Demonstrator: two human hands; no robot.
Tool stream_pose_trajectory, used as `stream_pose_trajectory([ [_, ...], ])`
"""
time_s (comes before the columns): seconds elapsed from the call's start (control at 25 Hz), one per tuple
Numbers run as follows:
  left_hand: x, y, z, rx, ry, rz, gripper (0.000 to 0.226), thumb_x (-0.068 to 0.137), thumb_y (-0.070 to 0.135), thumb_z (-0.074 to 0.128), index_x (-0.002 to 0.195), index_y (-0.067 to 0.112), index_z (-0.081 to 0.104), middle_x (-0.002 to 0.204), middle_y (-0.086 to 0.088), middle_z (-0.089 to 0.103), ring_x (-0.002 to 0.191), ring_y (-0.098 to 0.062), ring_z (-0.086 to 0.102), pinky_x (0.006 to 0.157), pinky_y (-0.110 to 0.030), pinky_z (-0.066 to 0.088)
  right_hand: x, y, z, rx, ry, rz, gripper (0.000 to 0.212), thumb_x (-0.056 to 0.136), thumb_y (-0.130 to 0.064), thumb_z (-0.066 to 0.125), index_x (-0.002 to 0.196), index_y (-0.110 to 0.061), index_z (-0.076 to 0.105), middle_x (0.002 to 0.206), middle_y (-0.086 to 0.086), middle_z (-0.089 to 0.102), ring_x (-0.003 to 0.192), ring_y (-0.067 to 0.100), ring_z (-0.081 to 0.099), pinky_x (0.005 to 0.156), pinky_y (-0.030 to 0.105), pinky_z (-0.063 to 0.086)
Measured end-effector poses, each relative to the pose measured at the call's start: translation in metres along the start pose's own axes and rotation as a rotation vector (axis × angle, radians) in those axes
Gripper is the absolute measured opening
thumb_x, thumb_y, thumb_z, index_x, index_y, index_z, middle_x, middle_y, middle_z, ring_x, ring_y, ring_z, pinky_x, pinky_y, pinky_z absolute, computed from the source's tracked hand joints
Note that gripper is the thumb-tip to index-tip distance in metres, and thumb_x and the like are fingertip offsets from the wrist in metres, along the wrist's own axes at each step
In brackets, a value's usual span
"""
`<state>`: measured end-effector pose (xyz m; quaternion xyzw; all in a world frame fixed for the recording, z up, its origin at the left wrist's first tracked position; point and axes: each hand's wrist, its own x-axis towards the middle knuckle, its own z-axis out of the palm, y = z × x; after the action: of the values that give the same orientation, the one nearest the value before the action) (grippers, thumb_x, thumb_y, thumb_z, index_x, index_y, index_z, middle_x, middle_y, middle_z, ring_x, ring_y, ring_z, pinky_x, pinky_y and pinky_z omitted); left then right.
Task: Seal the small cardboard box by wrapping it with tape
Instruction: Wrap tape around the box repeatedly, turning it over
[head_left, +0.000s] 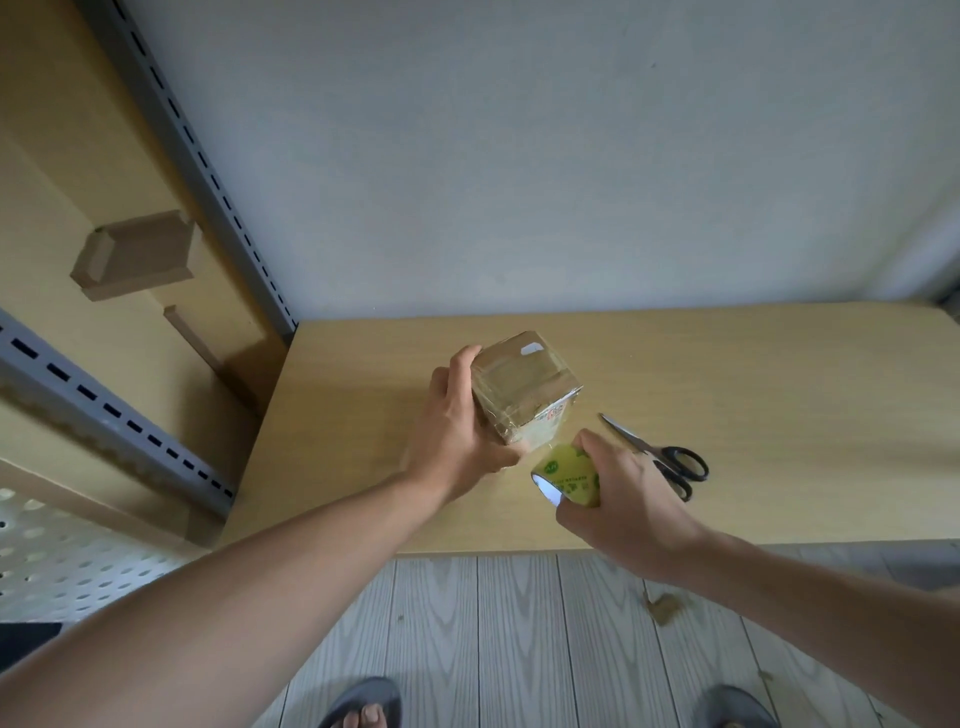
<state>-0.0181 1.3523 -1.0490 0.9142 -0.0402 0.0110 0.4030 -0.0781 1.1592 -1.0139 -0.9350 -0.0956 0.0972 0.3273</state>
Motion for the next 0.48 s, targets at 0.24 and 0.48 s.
stream_pose_trajectory([
  [0.24,0.003,-0.012,-0.019,0.047,-0.178,0.070,0.123,0.067,0.018,0.092,0.160,0.022,0.012,0.149,-0.003,0.035,0.125,-0.011,0.042,0.099,-0.011,0.026,0.017,0.012,0.011,0.034,-0.044,0.007,0.021,0.075,-0.018,0.062,0.081,-0.025,0.043,0.064,0.001,0.052,0.050,0.013,0.041,0.042,0.025,0.030],
  [0.48,0.014,0.002,-0.045,0.240,-0.251,0.159,0.095,0.083,0.070,0.030,0.159,0.012,0.021,0.161,-0.006,0.027,0.141,-0.022,0.040,0.113,-0.038,0.037,0.027,0.008,0.020,0.067,-0.056,-0.002,0.021,0.080,-0.020,0.062,0.085,-0.027,0.042,0.064,-0.002,0.053,0.049,0.014,0.044,0.043,0.031,0.035],
])
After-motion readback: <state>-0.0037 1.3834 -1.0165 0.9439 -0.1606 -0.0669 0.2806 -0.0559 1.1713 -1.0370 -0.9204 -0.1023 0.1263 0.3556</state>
